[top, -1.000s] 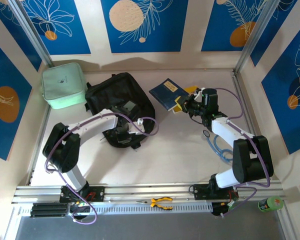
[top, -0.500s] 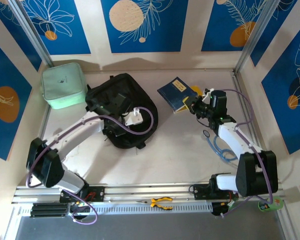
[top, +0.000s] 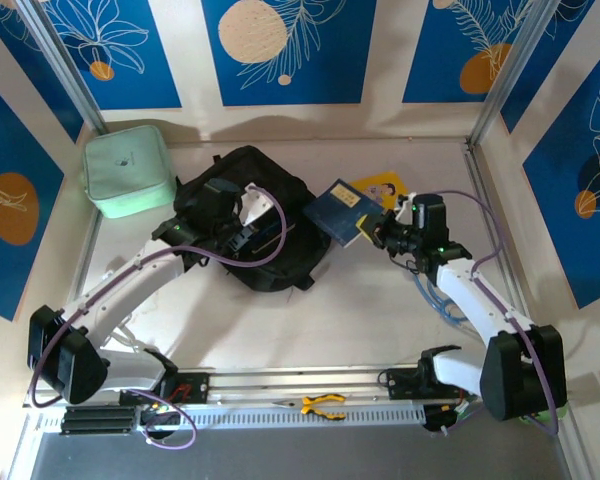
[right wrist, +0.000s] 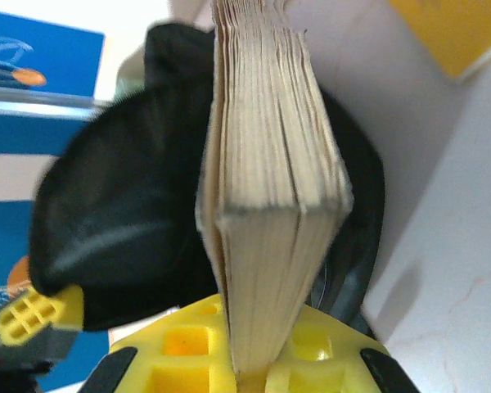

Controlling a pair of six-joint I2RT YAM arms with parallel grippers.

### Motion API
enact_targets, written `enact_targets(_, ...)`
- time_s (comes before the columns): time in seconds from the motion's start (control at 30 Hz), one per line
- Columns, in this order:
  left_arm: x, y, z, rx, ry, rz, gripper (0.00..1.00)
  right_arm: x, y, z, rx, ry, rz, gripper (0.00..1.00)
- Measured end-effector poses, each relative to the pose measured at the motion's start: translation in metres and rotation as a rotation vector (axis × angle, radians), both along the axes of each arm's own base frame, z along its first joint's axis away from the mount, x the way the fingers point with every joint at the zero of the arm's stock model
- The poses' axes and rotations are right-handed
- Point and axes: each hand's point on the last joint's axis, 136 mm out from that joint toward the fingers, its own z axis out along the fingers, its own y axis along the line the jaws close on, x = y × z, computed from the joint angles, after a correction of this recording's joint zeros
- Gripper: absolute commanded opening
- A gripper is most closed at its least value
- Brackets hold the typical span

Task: Pack the student bag
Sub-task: Open the student bag at the top-center of the table, then place the book in the student bag.

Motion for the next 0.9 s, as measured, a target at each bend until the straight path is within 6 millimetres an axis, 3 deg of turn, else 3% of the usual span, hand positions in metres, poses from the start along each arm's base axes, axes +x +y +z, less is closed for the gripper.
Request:
enact_targets(0.23,0.011,-0.01,0.0,-0.031,-0.022,-0.005,0.03,-0.018,0.039,-0.02,0.024,0.144,0.07,0.0)
enact_targets(0.63,0.01,-0.021,0.002,-0.07,-0.02,-0.051,0.04,0.021,0.101,-0.024,0.064,0.251,0.115,0.0)
enact_targets(0.9,0.006,-0.027,0.002,-0.09,-0.006,-0.082,0.04,0.032,0.13,-0.078,0.022,0.359,0.124,0.0)
